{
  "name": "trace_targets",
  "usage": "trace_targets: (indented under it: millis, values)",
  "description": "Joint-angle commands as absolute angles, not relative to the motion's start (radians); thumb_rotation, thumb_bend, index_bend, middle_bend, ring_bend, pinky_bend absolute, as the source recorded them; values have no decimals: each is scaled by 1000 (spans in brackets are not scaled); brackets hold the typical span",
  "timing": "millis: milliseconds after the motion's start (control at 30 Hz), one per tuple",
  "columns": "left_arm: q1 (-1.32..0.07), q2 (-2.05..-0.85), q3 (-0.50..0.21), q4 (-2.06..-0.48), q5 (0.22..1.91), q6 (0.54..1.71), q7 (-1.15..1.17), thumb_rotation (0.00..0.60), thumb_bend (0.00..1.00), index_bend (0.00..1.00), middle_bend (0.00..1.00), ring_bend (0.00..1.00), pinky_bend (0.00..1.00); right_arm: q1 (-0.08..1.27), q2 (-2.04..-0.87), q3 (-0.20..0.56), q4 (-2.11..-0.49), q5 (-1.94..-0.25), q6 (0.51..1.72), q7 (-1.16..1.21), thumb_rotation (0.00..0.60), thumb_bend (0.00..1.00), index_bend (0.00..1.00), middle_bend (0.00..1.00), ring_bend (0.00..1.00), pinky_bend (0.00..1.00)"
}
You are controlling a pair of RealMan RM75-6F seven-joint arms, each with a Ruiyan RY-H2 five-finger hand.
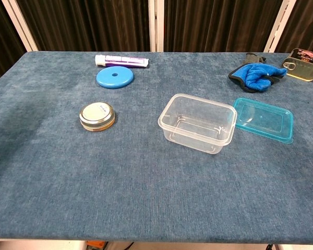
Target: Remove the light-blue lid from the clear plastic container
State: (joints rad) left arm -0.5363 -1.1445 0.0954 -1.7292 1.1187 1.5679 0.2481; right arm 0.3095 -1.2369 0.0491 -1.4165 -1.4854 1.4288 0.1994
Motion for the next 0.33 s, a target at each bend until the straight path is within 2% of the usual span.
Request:
trace_targets:
  millis: [33, 333]
  values:
    - [-467, -1107, 130, -1747, 1173, 1598, 211, 600, 0, 97, 38, 0, 0, 237, -1183, 50, -1454, -1501, 1511, 246, 600, 146, 104, 113, 0, 0]
    - [-305, -1152, 154, -1747, 1299, 1729, 260, 600, 0, 97, 38, 0, 0, 152, -1157, 8, -1479, -1544, 1578, 281, 600, 152, 109, 112, 0, 0]
